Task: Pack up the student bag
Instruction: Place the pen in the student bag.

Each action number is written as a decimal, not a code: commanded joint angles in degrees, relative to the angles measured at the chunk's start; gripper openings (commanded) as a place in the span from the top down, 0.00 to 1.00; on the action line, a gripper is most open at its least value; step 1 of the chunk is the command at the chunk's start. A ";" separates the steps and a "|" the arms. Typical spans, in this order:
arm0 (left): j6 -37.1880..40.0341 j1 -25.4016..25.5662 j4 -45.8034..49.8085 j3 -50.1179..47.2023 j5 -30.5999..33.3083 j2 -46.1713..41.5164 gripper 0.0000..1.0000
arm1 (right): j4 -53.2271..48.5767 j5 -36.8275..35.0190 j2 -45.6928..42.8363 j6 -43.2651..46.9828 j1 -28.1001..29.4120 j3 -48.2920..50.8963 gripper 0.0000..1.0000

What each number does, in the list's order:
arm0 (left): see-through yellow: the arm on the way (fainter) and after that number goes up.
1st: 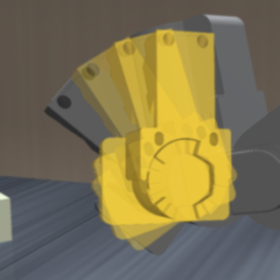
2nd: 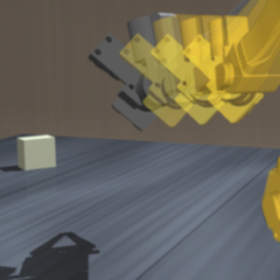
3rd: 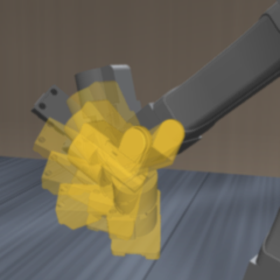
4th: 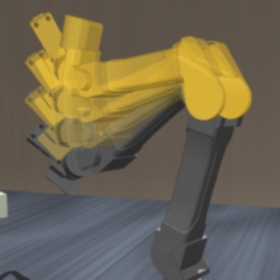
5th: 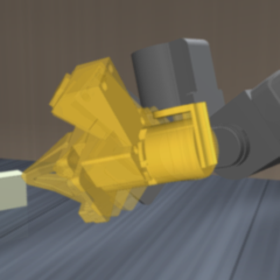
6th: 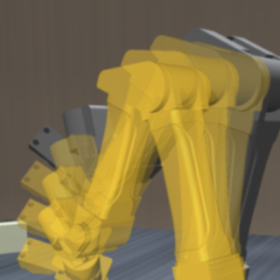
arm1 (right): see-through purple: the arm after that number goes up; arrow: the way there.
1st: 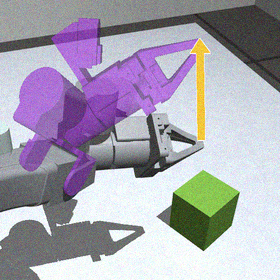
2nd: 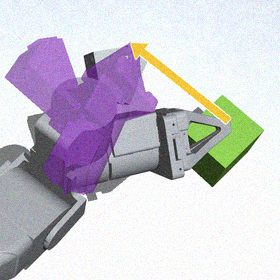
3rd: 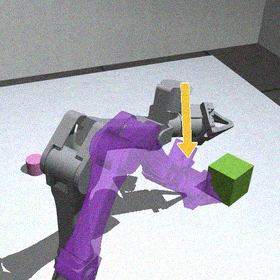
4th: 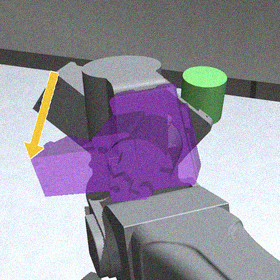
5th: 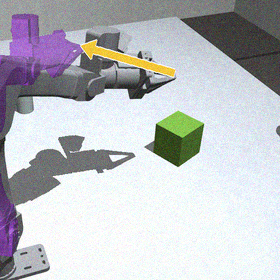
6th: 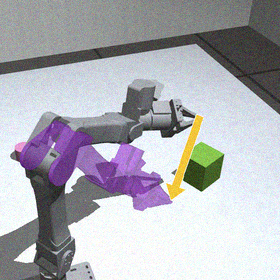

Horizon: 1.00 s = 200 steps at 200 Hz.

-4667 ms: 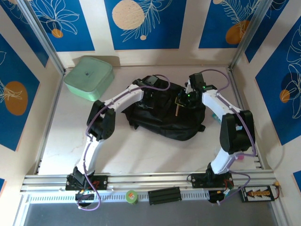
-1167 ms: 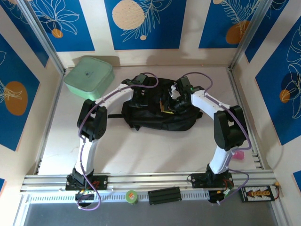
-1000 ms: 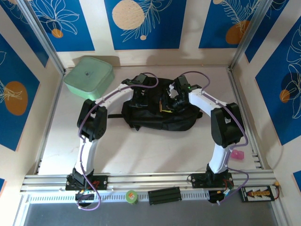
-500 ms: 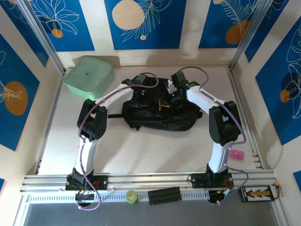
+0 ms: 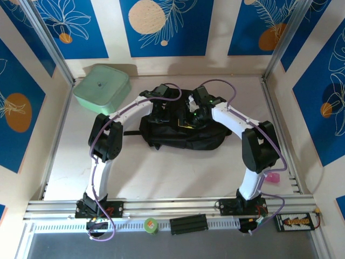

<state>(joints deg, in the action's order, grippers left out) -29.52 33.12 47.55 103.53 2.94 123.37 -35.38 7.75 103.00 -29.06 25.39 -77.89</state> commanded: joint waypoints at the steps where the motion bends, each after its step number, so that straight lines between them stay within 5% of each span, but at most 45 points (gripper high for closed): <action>1: 0.95 -0.45 4.22 -0.52 -1.12 -0.55 0.89 | -2.55 -2.08 0.92 -1.54 0.19 -0.07 0.67; 92: 1.05 -0.47 4.22 -0.58 -1.19 -0.50 0.89 | -3.69 -8.18 2.15 -2.13 0.21 -1.56 0.68; 143: 0.95 -0.49 4.31 -0.52 -1.09 -0.50 0.89 | -1.55 -6.04 3.35 -0.08 0.19 -2.37 0.90; 200: 1.11 -0.52 4.09 -0.69 -1.34 -0.67 0.89 | 1.10 1.06 8.77 7.98 -2.28 -9.66 0.95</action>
<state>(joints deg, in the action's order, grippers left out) -29.50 33.12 47.48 103.53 2.96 123.37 -37.50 3.49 108.22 -25.89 24.84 -82.89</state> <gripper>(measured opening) 0.113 0.082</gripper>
